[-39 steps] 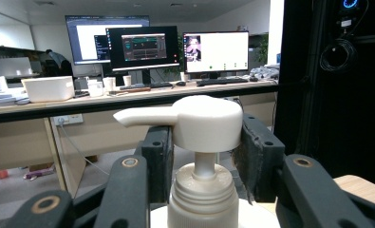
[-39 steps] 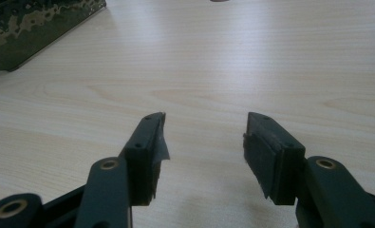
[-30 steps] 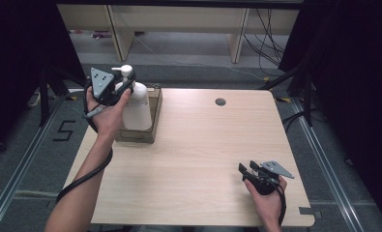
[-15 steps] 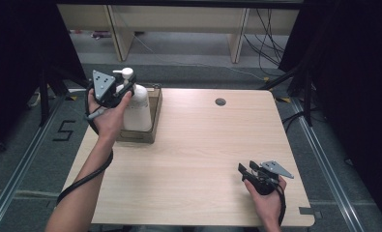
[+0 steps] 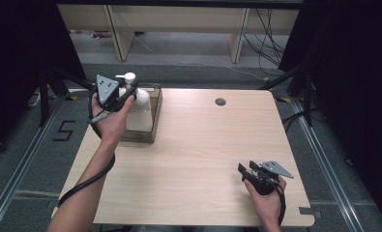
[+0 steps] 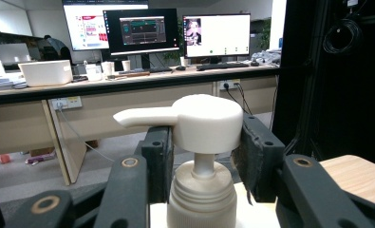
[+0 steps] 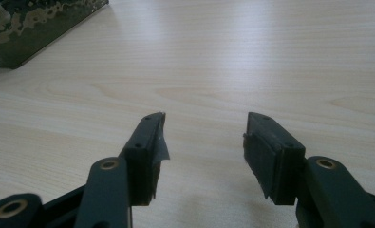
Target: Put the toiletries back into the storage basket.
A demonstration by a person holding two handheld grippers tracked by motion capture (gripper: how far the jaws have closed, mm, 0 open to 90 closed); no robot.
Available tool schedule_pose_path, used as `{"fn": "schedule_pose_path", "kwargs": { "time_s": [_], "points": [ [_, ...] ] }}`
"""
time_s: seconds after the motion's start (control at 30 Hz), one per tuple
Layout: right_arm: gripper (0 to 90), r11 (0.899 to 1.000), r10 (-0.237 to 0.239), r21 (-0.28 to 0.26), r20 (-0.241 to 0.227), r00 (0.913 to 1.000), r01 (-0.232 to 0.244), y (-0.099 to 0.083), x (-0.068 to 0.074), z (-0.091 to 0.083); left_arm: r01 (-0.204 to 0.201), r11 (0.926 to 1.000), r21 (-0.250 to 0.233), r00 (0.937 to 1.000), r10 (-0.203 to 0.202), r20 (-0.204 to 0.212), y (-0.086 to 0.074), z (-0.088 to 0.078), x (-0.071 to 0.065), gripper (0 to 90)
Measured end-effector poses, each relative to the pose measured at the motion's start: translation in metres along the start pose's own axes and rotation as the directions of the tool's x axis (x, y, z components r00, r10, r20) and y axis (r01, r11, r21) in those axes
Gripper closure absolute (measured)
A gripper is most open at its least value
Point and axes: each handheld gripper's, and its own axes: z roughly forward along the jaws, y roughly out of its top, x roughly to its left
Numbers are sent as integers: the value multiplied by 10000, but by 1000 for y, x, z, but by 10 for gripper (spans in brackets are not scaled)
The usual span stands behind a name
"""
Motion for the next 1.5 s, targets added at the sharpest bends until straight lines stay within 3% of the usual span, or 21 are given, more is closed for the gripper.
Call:
{"fn": "schedule_pose_path", "kwargs": {
  "time_s": [0.43, 0.53, 0.57, 1.5],
  "points": [
    [489, 9999, 107, 43, -99, 9999, -107, 0, 1, 1, 24, 9997, 261, 9999, -20, -133, -9, -3, -4, 595],
    [490, 9994, 216, 275, 91, 9997, -219, 0, 2, -1, 28, 9994, 342, 9999, -22, -164, -12, -3, -4, 595],
    [489, 9998, 12, 214, 41, 10000, -13, 0, 0, 0, 54, 9994, 351, 9998, -48, -172, -13, -3, -4, 595],
    [489, 9999, -50, 153, 51, 10000, 49, 0, 1, 0, 125, 9971, 747, 9997, -110, -200, -31, -7, -7, 594]
  ]
}}
